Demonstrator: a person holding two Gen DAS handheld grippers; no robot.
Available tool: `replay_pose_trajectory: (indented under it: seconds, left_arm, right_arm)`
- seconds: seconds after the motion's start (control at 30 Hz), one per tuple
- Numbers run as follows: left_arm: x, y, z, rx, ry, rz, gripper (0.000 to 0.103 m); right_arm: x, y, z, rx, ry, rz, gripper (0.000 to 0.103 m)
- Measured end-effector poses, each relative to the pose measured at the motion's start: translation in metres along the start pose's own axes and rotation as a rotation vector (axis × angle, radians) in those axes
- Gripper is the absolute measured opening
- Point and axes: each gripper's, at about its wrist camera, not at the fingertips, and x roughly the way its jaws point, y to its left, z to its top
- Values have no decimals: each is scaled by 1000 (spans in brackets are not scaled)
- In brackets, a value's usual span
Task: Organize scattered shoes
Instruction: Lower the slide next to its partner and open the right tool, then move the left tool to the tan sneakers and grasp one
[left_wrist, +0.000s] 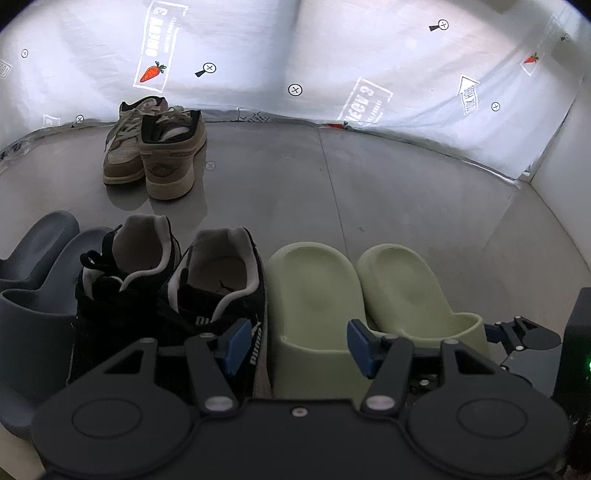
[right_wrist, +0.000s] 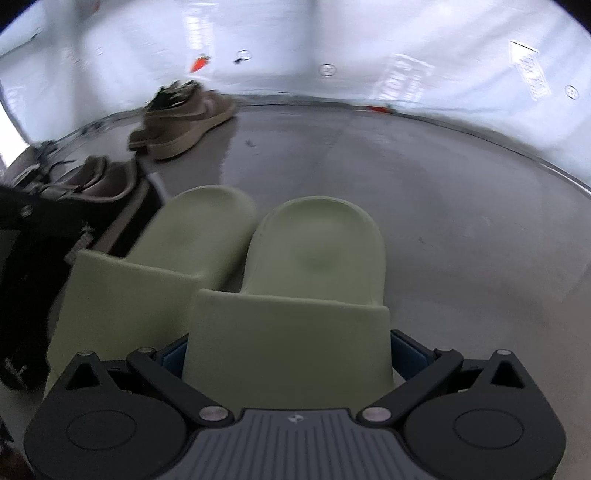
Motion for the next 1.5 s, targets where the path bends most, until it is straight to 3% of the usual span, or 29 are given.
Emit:
replay_pose_trajectory:
  seconds: [0.2,0.5,0.57,0.7,0.87,1.0,1.13,1.3,1.5]
  left_arm:
    - [0,4,0,-22,-5,9,58]
    - [-6,8,5,-40,-49,18,59]
    - [-5,14,8,-68,-60,16,59]
    - [-1,20,19,-90,-84,17,59]
    - [6,30,45,-92,-104,47,59]
    - [13,50,74,-120,-156,65,58]
    - [37,87,117,-180,-230,140,57]
    - [82,134,158,-266,-202,219,54]
    - [139,169,186,-279,-141,324,54]
  right_arm:
    - [-5,3,3,54,73,7,102]
    - [-8,1,3,90,113,25,103]
    - [-16,-4,4,127,95,34,103]
    - [-46,-16,13,217,-73,34,103]
    - [-56,-31,35,302,-186,37,103]
    - [-45,-39,50,324,-205,59,103]
    - [-24,-41,68,299,-211,72,102]
    - [7,-45,102,272,-226,97,102]
    - [26,-46,125,271,-210,72,102]
